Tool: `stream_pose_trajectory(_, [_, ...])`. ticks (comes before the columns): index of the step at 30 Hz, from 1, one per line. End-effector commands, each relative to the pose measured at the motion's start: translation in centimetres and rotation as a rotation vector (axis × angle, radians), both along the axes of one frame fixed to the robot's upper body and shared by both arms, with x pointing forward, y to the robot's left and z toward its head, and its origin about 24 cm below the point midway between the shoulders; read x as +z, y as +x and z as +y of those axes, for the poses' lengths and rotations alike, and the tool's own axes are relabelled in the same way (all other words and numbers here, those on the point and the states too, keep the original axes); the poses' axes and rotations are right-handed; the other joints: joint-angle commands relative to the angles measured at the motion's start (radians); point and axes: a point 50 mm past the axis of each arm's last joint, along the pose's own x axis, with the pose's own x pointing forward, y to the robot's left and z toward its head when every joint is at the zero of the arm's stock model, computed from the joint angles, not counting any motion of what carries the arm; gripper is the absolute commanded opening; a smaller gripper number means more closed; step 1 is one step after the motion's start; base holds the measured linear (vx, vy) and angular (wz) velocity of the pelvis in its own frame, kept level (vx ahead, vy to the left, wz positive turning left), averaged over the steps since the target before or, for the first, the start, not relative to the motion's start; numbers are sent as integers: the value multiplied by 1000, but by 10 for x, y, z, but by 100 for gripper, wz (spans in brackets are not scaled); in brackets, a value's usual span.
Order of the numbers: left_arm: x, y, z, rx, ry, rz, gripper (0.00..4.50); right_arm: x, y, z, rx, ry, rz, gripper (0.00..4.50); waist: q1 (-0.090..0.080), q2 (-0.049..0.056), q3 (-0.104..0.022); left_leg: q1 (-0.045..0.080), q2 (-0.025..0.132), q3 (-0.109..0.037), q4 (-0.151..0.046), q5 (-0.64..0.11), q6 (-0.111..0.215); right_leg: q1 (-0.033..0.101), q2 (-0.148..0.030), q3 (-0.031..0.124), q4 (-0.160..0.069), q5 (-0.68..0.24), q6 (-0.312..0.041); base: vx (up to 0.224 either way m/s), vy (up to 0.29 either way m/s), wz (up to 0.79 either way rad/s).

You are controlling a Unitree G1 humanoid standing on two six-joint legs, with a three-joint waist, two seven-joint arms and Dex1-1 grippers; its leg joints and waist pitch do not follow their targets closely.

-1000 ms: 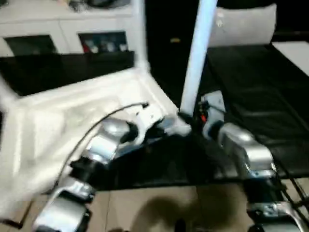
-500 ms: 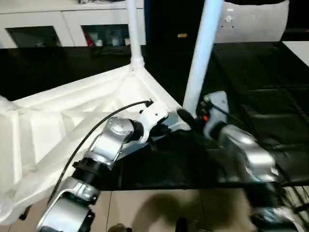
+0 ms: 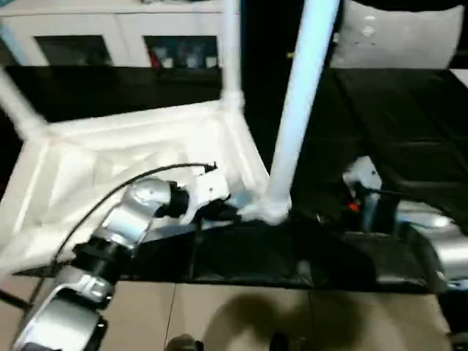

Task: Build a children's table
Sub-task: Rotate leg to tighten

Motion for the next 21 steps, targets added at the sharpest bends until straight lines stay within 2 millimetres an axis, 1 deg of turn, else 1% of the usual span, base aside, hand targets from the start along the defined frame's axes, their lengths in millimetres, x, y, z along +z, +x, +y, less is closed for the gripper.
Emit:
stream_pose_trajectory(1, [8, -2, -10, -136, 19, -40, 0, 5, -5, 6, 103, 11, -7, 439, 1, -6, -90, 7, 31, 11, -73, -116, 133, 80, -67, 69, -67, -340, -86, 0, 0, 0])
stream_pose_trajectory(2, [8, -3, -10, -160, 29, -38, 0, 6, -5, 6, 132, 6, -3, 424, 7, -7, -88, 10, 30, 14, -73, -126, 128, 79, -68, 68, -71, -364, -81, 0, 0, 0])
stream_pose_trajectory(3, [8, -4, -10, -175, 34, -37, 0, 6, -6, 7, 149, 4, -1, 413, 9, -8, -86, 11, 31, 14, -75, -132, 122, 79, -68, 69, -73, -376, -80, 0, 0, 0])
stream_pose_trajectory(4, [8, -5, -11, -233, 56, -39, 0, 6, -7, 9, 205, 0, 12, 405, 11, -9, -84, 14, 30, 16, -77, -148, 113, 78, -68, 67, -76, -396, -77, 0, 0, 0])
stream_pose_trajectory(5, [8, -5, -11, -245, 60, -39, 0, 6, -7, 10, 217, -2, 15, 402, 11, -11, -83, 17, 29, 17, -78, -166, 108, 79, -67, 67, -79, -415, -68, 0, 0, 0])
stream_pose_trajectory(6, [8, -6, -13, -274, 69, -41, 0, 5, -7, 13, 243, -7, 24, 402, 12, -10, -83, 17, 30, 16, -79, -172, 106, 79, -67, 67, -79, -422, -65, 0, 0, 0])
stream_pose_trajectory(8, [8, -7, -16, -310, 74, -44, 0, 3, -6, 17, 274, -10, 27, 376, 8, -13, -81, 19, 27, 18, -80, -188, 93, 79, -67, 64, -86, -460, -48, 0, 0, 0])
stream_pose_trajectory(10, [9, -7, -19, -339, 70, -47, 0, 2, -6, 20, 311, 3, 48, 359, 7, -13, -80, 20, 23, 19, -78, -191, 87, 80, -67, 60, -92, -495, -35, 0, 0, 0])
stream_pose_trajectory(11, [10, -7, -19, -342, 70, -48, 0, 2, -6, 20, 317, 4, 53, 348, 8, -12, -80, 21, 23, 19, -78, -186, 87, 78, -66, 60, -93, -495, -31, 0, 0, 0])
stream_pose_trajectory(12, [10, -7, -20, -344, 69, -48, 0, 2, -6, 20, 321, 6, 56, 348, 8, -14, -80, 22, 23, 20, -78, -186, 88, 77, -66, 60, -95, -495, -30, 0, 0, 0])
stream_pose_trajectory(13, [10, -7, -21, -351, 70, -50, 0, 2, -7, 21, 339, 10, 67, 326, 10, -13, -82, 22, 26, 19, -79, -176, 89, 78, -66, 62, -91, -477, -36, 0, 0, 0])
stream_pose_trajectory(14, [10, -7, -21, -365, 71, -52, 0, 2, -7, 23, 364, 18, 84, 326, 10, -13, -83, 18, 27, 18, -79, -170, 95, 80, -65, 62, -87, -460, -40, 0, 0, 0])
stream_pose_trajectory(15, [10, -7, -22, -366, 71, -52, 0, 2, -7, 23, 366, 19, 85, 315, 9, -17, -82, 17, 27, 18, -79, -170, 98, 80, -64, 62, -88, -460, -38, 0, 0, 0])
stream_pose_trajectory(16, [10, -7, -22, -371, 71, -53, 0, 2, -7, 23, 377, 22, 96, 304, 10, -15, -84, 15, 28, 17, -79, -164, 98, 82, -65, 62, -84, -450, -40, 0, 0, 0])
stream_pose_trajectory(18, [10, -7, -22, -380, 71, -53, 0, 2, -7, 23, 393, 20, 114, 287, 10, -16, -85, 14, 27, 18, -79, -155, 98, 82, -66, 63, -83, -446, -39, 0, 0, 0])
stream_pose_trajectory(19, [9, -7, -22, -383, 71, -52, 0, 2, -8, 23, 401, 17, 120, 279, 10, -17, -82, 13, 23, 19, -78, -147, 98, 82, -64, 62, -85, -451, -35, 0, 0, 0])
stream_pose_trajectory(21, [9, -6, -22, -386, 71, -52, 0, 2, -8, 23, 408, 16, 125, 260, 12, -17, -83, 14, 23, 20, -78, -141, 98, 82, -64, 62, -86, -459, -31, 0, 0, 0])
